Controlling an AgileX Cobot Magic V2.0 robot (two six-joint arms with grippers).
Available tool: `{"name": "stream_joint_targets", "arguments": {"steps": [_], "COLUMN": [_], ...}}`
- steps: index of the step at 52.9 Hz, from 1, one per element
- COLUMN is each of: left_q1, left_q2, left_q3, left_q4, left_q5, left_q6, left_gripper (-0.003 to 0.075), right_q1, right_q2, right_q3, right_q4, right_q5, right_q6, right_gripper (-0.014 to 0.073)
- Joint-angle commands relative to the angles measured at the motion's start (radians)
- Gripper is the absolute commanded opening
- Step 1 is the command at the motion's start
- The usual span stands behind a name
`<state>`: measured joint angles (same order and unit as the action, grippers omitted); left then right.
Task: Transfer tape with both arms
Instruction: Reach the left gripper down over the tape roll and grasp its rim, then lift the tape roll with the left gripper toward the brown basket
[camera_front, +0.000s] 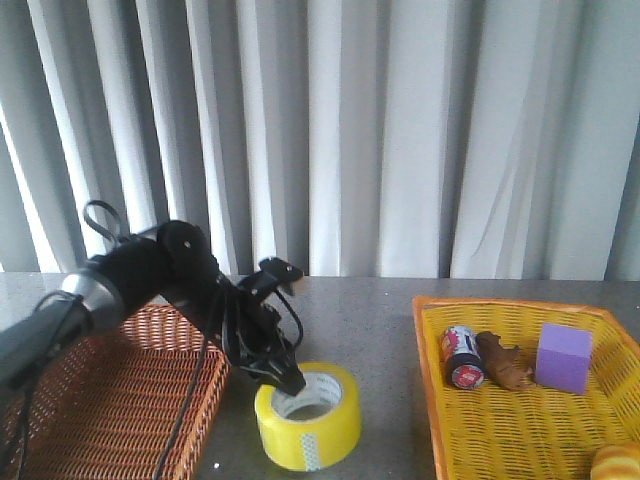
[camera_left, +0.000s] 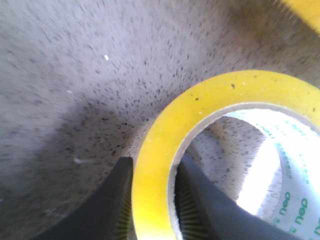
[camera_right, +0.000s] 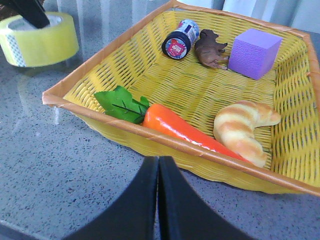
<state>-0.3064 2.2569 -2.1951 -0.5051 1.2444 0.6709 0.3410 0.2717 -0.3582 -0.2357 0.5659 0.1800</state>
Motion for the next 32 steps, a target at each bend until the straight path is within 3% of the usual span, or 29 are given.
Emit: {"name": "stream_joint_targets", "arguments": {"steps": [1, 15, 24, 32], "left_q1": [0.042, 0.194, 0.265, 0.268], "left_q2": [-0.177, -0.318, -0.291, -0.225], "left_q3": [-0.033, -0.033, -0.033, -0.033], "left_q4": [-0.061, 0.183, 0.251, 0.291], "left_q5": [0.007, 0.007, 0.007, 0.007], "left_q6": [-0.009, -0.131, -0.182, -0.183], "left_gripper": [-0.0007, -0.0007, -0.0006, -0.0006], "right_q1": [-0.004, -0.004, -0.004, -0.004], "right_q2": [0.010, 0.010, 0.010, 0.010], "right_q3": [-0.026, -0.026, -0.026, -0.026], "right_q4": [-0.016, -0.016, -0.016, -0.014], "right_q5": [-0.072, -0.072, -0.072, -0.074], "right_q6": [0.002, 0.002, 0.002, 0.002], "right_gripper": [-0.0006, -0.0006, -0.0006, -0.0006]}}
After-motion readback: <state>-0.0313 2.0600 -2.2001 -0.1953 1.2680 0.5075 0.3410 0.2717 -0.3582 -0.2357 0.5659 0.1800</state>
